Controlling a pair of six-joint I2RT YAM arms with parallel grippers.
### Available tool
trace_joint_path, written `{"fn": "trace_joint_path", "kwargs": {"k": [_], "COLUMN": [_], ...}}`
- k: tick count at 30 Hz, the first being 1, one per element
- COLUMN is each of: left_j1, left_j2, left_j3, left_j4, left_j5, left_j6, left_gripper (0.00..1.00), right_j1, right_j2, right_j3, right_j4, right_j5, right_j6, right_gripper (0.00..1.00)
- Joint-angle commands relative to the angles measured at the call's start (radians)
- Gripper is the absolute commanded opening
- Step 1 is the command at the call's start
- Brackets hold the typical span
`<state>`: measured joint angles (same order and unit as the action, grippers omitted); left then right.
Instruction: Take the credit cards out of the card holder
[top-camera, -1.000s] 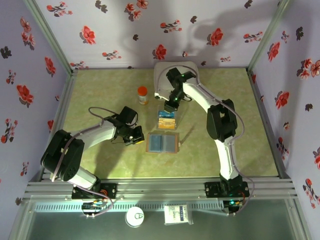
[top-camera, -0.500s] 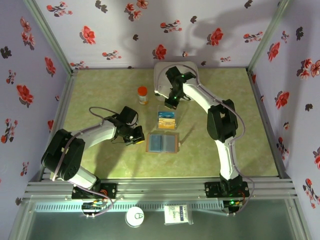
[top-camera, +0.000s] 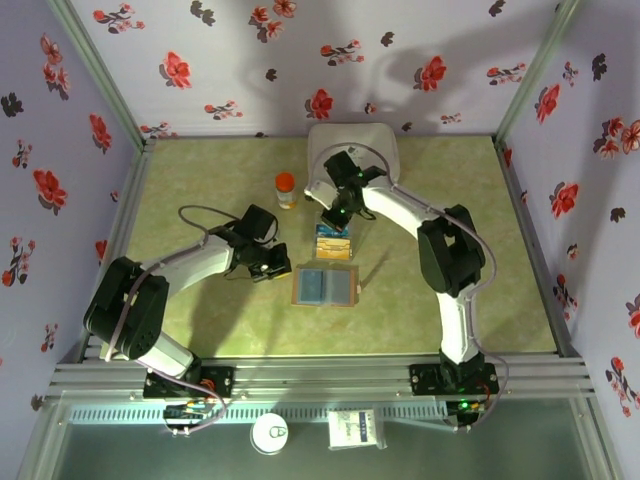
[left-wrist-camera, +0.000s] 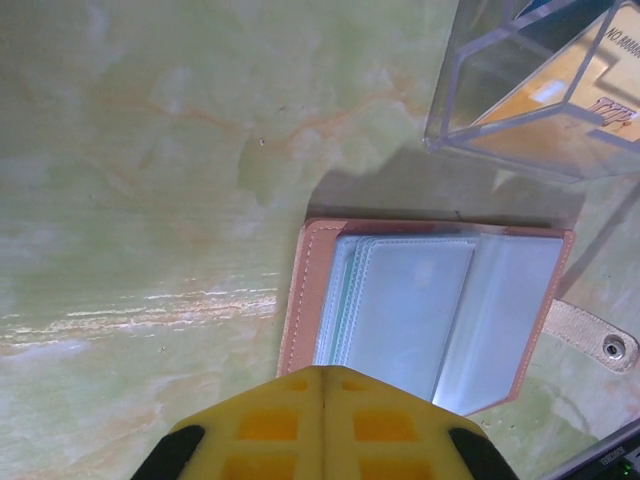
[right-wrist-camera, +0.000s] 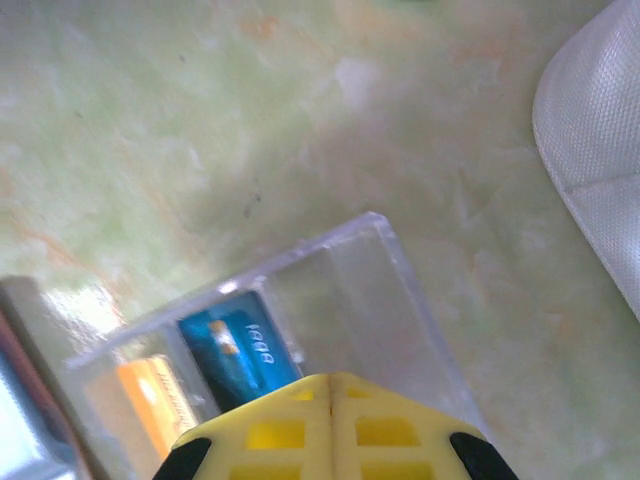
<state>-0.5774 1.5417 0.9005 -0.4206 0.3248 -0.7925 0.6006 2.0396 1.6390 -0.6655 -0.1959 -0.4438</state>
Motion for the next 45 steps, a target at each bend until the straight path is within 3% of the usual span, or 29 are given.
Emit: {"fn": "trace_joint_path", "kwargs": {"k": [1, 13, 21, 29, 38, 45], "left_j1": [0.009, 0.004, -0.006, -0.031, -0.069, -0.094], "left_j2": [0.002, -0.052, -0.084, -0.046, 0.010, 0.028], "left_j3": [0.053, 0.015, -0.052, 0.012, 0.025, -0.021], "left_j4": [-0.064, 0.022, 0.111, 0.085, 0.055, 0.080], "left_j5": [-0.035, -0.045, -0.036, -0.032, -0.031, -0.043], "left_j6": [0.047, 0.072, 0.012, 0.033, 0.034, 0.019], "left_gripper": [0.01, 0.03, 0.03, 0.02, 0.00, 0.00], "right_j1": [0.034, 0.124, 0.129, 0.154, 0.193, 0.233], "right_j2": [-0.069, -0.233, -0.356, -0.442, -0.412, -0.418], "right_j3": [-0.056, -0.296, -0.408, -0.519, -0.580, -0.633], "right_j4": [0.106, 0.267, 0.295, 0.361, 0.364, 0.388], "right_j5": [0.033, 0.175, 0.267, 0.242, 0.157, 0.113], "right_j6": [0.134, 0.366, 0.624, 0.913, 1.124, 1.183], "right_gripper": [0.00, 0.00, 0.00, 0.00, 0.01, 0.18]}}
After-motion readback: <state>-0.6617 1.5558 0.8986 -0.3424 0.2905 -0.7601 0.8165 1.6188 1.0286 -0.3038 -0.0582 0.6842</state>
